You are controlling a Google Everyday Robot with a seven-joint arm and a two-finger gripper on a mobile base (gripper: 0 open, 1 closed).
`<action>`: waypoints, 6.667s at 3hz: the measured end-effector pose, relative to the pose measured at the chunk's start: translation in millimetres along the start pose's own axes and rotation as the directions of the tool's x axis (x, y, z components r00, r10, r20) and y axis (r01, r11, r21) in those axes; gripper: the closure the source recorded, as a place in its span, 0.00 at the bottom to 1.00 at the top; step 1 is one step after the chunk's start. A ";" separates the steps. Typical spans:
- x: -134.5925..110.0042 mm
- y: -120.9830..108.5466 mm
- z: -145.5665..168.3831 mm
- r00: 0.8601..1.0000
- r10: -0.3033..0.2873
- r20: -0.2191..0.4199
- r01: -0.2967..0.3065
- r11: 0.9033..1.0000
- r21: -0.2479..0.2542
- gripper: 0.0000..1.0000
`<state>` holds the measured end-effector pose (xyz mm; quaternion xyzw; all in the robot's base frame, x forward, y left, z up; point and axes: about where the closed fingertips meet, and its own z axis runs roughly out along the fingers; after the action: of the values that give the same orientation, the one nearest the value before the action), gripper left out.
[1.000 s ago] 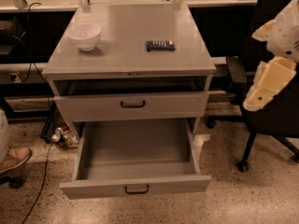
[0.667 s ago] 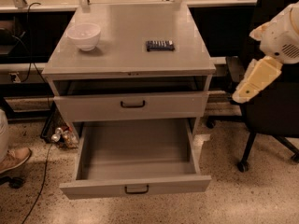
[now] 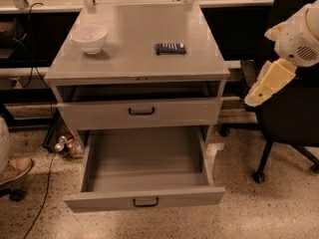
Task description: Place rxbar blueberry into middle drawer
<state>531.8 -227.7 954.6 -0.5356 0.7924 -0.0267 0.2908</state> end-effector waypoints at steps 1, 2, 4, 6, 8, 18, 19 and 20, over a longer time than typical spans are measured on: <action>-8.6 -8.7 10.8 0.999 0.000 0.049 0.000 1.000 0.001 0.00; -43.5 -48.3 53.5 0.984 -0.001 0.176 0.008 0.999 -0.042 0.00; -99.7 -117.2 122.2 0.952 0.068 0.299 -0.055 0.997 -0.051 0.00; -133.8 -150.6 196.2 0.936 0.178 0.304 -0.169 0.984 -0.055 0.00; -169.0 -156.4 244.8 0.922 0.217 0.321 -0.195 0.976 -0.100 0.00; -127.9 -99.2 124.6 0.902 0.160 0.402 -0.084 0.976 -0.200 1.00; -111.1 -41.3 125.6 0.929 0.148 0.340 -0.046 0.956 -0.290 1.00; -102.9 -16.5 141.5 0.940 0.154 0.304 -0.043 0.939 -0.341 1.00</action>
Offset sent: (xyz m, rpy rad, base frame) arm 0.1478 0.0471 -0.0003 0.2841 -0.0849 0.1516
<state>641.2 -107.7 887.5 -0.5327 0.7528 0.2097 0.3250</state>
